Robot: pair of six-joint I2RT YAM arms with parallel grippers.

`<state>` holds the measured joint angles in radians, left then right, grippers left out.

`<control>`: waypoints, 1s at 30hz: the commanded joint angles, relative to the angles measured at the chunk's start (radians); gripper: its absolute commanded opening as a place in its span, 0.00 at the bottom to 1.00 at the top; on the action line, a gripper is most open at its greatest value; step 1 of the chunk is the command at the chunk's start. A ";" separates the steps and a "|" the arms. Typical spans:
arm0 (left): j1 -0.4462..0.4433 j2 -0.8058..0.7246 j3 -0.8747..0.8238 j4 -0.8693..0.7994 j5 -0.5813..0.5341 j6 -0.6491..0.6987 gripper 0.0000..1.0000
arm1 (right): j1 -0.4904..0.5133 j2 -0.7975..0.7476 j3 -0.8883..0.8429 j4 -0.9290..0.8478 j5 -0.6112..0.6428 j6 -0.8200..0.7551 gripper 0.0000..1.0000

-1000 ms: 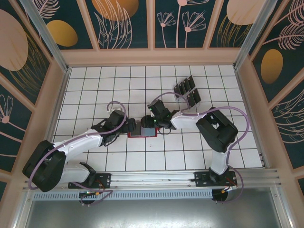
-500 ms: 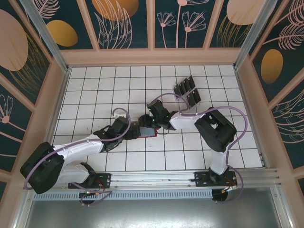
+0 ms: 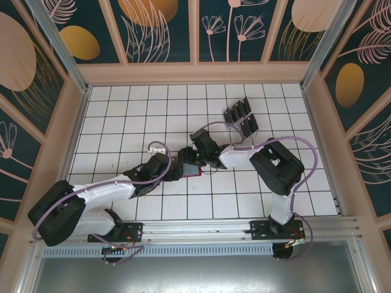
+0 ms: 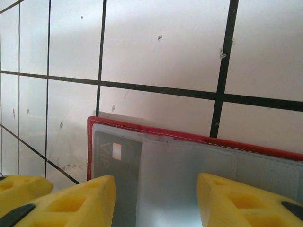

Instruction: Put the credit cards into the card holder

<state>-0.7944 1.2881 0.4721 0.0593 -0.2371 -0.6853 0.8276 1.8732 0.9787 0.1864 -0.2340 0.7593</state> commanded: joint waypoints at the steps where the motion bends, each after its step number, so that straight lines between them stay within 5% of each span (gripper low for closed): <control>1: -0.013 0.029 0.028 0.026 -0.020 -0.002 0.98 | 0.005 0.020 -0.025 0.019 -0.022 0.029 0.49; 30: -0.039 0.230 0.064 -0.001 -0.124 -0.007 0.98 | -0.005 -0.004 -0.041 0.051 -0.051 0.041 0.49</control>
<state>-0.8310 1.4895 0.5350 0.0795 -0.3340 -0.6819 0.8261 1.8732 0.9546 0.2405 -0.2649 0.7921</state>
